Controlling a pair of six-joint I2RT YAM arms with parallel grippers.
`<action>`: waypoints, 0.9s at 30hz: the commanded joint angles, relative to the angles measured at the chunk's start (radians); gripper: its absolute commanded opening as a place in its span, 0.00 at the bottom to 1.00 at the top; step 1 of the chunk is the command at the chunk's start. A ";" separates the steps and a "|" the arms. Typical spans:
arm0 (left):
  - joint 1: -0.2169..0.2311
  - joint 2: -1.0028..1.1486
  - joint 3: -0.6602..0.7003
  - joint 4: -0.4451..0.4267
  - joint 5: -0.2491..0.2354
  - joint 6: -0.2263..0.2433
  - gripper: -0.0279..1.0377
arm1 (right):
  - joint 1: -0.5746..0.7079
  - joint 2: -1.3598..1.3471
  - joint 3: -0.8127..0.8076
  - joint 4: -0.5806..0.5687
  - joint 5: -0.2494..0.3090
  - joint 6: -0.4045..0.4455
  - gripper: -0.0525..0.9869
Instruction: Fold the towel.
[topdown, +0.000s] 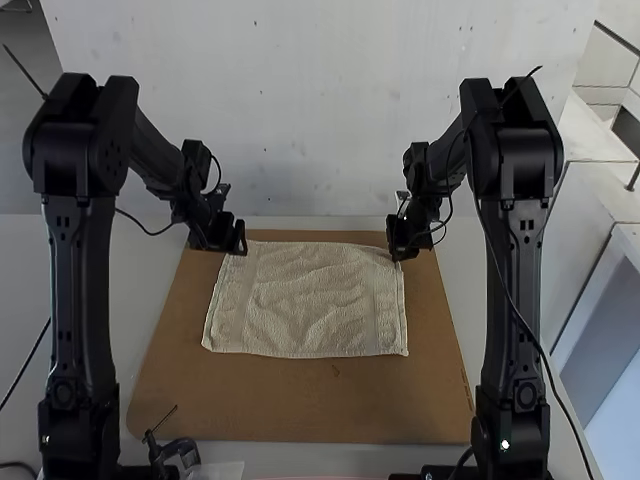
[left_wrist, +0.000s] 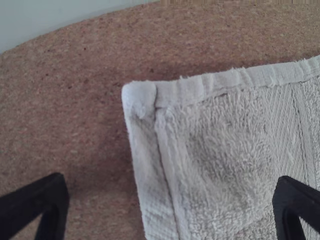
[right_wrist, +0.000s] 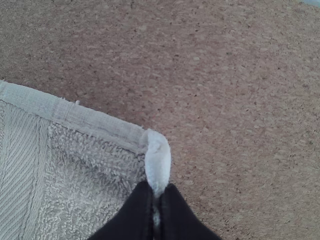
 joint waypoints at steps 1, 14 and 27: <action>-0.008 0.061 0.094 -0.012 0.011 -0.030 0.88 | 0.011 -0.007 -0.030 -0.009 -0.024 0.002 0.07; -0.012 0.132 0.183 -0.170 -0.109 0.024 0.70 | -0.011 -0.007 -0.045 0.008 -0.024 0.002 0.07; -0.064 0.112 0.182 -0.227 -0.195 0.028 0.55 | -0.008 -0.010 -0.060 0.034 -0.040 0.002 0.07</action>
